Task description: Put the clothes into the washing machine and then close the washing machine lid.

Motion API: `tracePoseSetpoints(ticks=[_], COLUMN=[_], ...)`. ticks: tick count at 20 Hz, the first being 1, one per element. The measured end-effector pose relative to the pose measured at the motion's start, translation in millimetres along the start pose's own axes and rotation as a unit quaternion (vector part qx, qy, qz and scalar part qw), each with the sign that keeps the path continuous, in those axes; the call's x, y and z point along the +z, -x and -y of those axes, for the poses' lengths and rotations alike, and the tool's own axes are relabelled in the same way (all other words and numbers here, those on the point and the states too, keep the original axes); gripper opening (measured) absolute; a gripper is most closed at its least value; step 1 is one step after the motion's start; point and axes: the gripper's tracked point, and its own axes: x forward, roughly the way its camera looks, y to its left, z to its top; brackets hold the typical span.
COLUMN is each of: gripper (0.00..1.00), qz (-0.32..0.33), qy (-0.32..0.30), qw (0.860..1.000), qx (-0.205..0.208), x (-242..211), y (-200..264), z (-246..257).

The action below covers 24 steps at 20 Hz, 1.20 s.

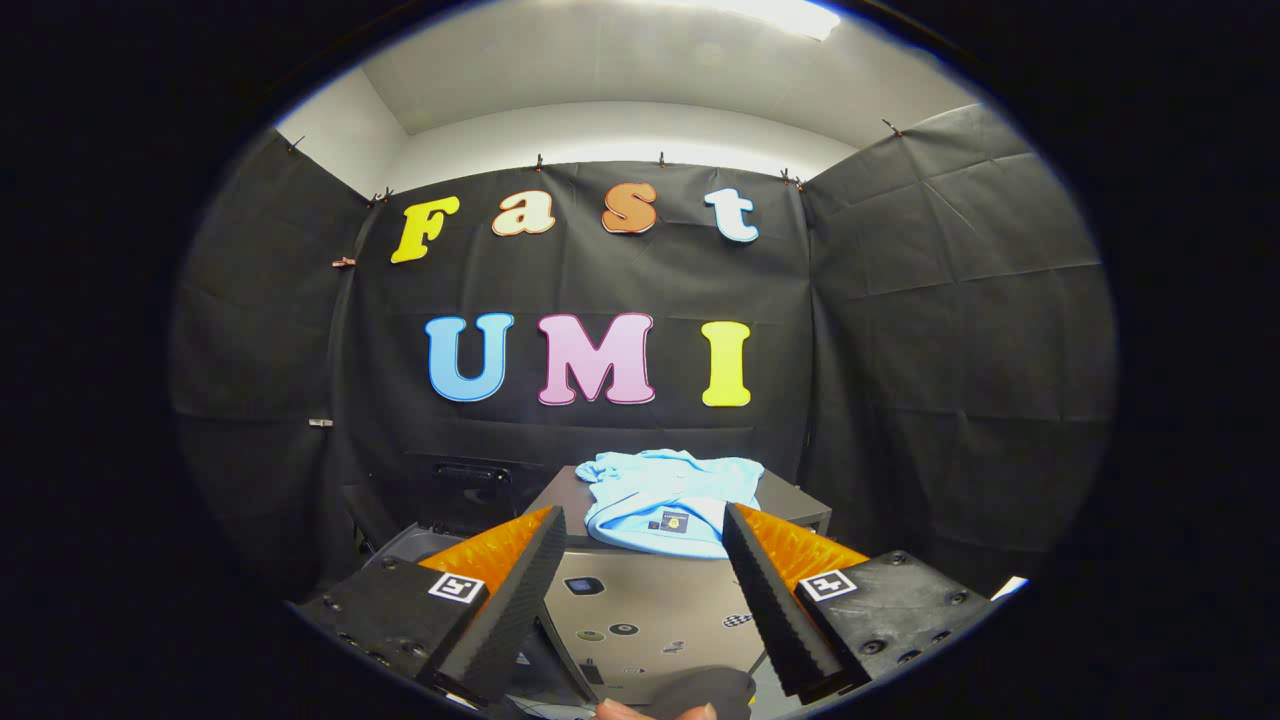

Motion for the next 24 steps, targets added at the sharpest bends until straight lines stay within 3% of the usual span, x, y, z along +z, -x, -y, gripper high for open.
tracePoseSetpoints(ticks=[24], gripper=[0.99], qz=[-0.028], qy=[-0.006], qw=[1.0], qx=[0.005], x=[-20], y=[-24], z=[-6])
